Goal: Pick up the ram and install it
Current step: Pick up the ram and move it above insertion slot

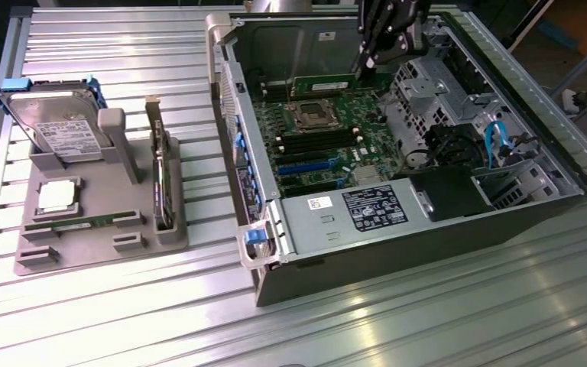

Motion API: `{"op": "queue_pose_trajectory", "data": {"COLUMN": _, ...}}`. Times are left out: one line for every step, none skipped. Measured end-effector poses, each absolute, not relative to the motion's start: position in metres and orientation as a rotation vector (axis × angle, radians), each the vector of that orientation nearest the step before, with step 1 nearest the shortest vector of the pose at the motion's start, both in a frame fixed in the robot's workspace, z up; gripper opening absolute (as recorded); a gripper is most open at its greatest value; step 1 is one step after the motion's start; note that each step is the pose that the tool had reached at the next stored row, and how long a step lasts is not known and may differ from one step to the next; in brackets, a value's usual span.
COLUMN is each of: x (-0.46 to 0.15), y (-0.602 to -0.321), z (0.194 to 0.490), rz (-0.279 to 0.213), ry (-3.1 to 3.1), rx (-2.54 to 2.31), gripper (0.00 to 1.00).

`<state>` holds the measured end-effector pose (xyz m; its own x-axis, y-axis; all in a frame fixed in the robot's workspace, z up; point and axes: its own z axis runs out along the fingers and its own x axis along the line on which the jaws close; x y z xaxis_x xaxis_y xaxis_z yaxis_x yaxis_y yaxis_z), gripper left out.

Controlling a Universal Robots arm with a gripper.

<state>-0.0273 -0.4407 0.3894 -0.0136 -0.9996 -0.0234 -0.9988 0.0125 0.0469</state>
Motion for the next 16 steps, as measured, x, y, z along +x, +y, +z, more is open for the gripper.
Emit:
{"op": "queue_pose_trajectory", "data": {"x": -0.027, "y": -0.440, "z": 0.389, "rz": -0.078, "ry": -2.224, "rx": 2.195, "gripper": 0.12}}
{"op": "queue_pose_trajectory", "data": {"x": -0.027, "y": -0.439, "z": 0.389, "rz": -0.078, "ry": -2.224, "rx": 2.195, "gripper": 0.12}}
{"op": "queue_pose_trajectory", "data": {"x": -0.027, "y": -0.439, "z": 0.389, "rz": -0.078, "ry": -2.224, "rx": 2.195, "gripper": 0.12}}
{"op": "queue_pose_trajectory", "data": {"x": -0.027, "y": -0.438, "z": 0.389, "rz": -0.078, "ry": -2.224, "rx": 2.195, "gripper": 0.12}}
{"op": "queue_pose_trajectory", "data": {"x": -0.027, "y": -0.437, "z": 0.389, "rz": -0.078, "ry": -2.224, "rx": 2.195, "gripper": 0.12}}
{"op": "queue_pose_trajectory", "data": {"x": -0.027, "y": -0.436, "z": 0.389, "rz": -0.078, "ry": -2.224, "rx": 2.195, "gripper": 0.12}}
{"op": "queue_pose_trajectory", "data": {"x": -0.027, "y": -0.435, "z": 0.389, "rz": -0.078, "ry": -2.224, "rx": 2.195, "gripper": 0.12}}
{"op": "queue_pose_trajectory", "data": {"x": -0.027, "y": -0.434, "z": 0.389, "rz": -0.078, "ry": -2.224, "rx": 2.195, "gripper": 0.12}}
{"op": "queue_pose_trajectory", "data": {"x": -0.027, "y": -0.433, "z": 0.389, "rz": -0.078, "ry": -2.224, "rx": 2.195, "gripper": 0.12}}
{"op": "queue_pose_trajectory", "data": {"x": -0.027, "y": -0.432, "z": 0.389, "rz": -0.078, "ry": -2.224, "rx": 2.195, "gripper": 0.12}}
{"op": "queue_pose_trajectory", "data": {"x": -0.027, "y": -0.430, "z": 0.388, "rz": -0.078, "ry": -2.224, "rx": 2.195, "gripper": 0.12}}
{"op": "queue_pose_trajectory", "data": {"x": -0.027, "y": -0.429, "z": 0.388, "rz": -0.078, "ry": -2.224, "rx": 2.195, "gripper": 0.12}}
{"op": "queue_pose_trajectory", "data": {"x": -0.027, "y": -0.428, "z": 0.388, "rz": -0.078, "ry": -2.223, "rx": 2.195, "gripper": 0.12}}
{"op": "queue_pose_trajectory", "data": {"x": -0.027, "y": -0.426, "z": 0.388, "rz": -0.078, "ry": -2.223, "rx": 2.195, "gripper": 0.12}}
{"op": "queue_pose_trajectory", "data": {"x": -0.027, "y": -0.426, "z": 0.388, "rz": -0.078, "ry": -2.223, "rx": 2.195, "gripper": 0.12}}
{"op": "queue_pose_trajectory", "data": {"x": -0.027, "y": -0.426, "z": 0.388, "rz": -0.078, "ry": -2.223, "rx": 2.195, "gripper": 0.12}}
